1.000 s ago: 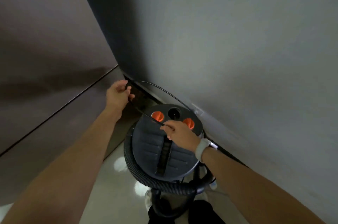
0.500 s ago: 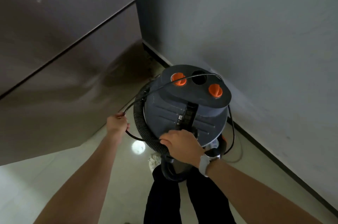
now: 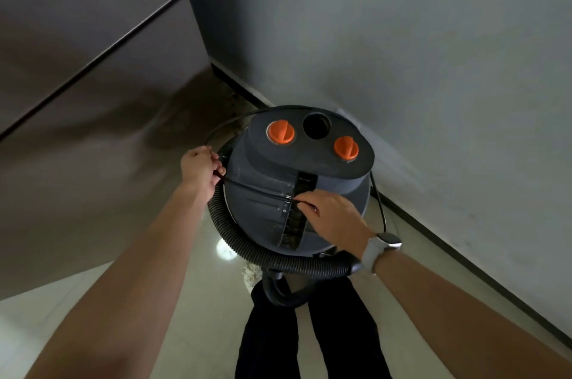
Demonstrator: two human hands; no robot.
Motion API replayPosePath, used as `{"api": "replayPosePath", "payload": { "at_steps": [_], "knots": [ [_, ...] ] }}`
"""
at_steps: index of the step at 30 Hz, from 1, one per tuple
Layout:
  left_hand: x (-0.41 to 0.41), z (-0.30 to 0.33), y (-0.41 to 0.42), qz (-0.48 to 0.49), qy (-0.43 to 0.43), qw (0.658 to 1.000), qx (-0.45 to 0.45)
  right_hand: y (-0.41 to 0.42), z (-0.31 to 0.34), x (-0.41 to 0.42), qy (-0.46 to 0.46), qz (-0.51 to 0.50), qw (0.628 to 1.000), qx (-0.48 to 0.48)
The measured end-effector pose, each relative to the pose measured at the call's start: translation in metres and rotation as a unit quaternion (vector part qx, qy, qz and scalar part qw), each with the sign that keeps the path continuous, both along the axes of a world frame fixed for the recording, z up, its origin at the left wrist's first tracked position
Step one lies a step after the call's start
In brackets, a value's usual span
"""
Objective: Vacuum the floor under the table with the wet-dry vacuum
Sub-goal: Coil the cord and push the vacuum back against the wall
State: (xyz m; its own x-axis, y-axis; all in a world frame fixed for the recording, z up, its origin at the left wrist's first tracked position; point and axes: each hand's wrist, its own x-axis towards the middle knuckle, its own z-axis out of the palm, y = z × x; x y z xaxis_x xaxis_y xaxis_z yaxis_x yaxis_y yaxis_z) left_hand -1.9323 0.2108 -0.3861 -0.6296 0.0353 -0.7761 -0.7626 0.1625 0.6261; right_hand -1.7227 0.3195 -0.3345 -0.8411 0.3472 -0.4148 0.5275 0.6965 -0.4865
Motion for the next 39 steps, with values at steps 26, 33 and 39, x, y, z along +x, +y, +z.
{"api": "replayPosePath", "payload": {
  "at_steps": [26, 33, 39],
  "knots": [
    [0.102, -0.057, -0.071, -0.291, 0.040, 0.918, -0.267, -0.044, -0.049, 0.079, 0.036, 0.205, 0.969, 0.134],
    [0.128, -0.046, -0.050, -0.161, -0.008, 0.960, -0.229, -0.030, -0.074, 0.106, -0.060, 0.081, 0.974, 0.202],
    [0.152, -0.047, -0.059, -0.210, 0.027, 0.958, -0.194, -0.043, -0.076, 0.100, -0.136, -0.363, 0.920, -0.049]
  ]
}}
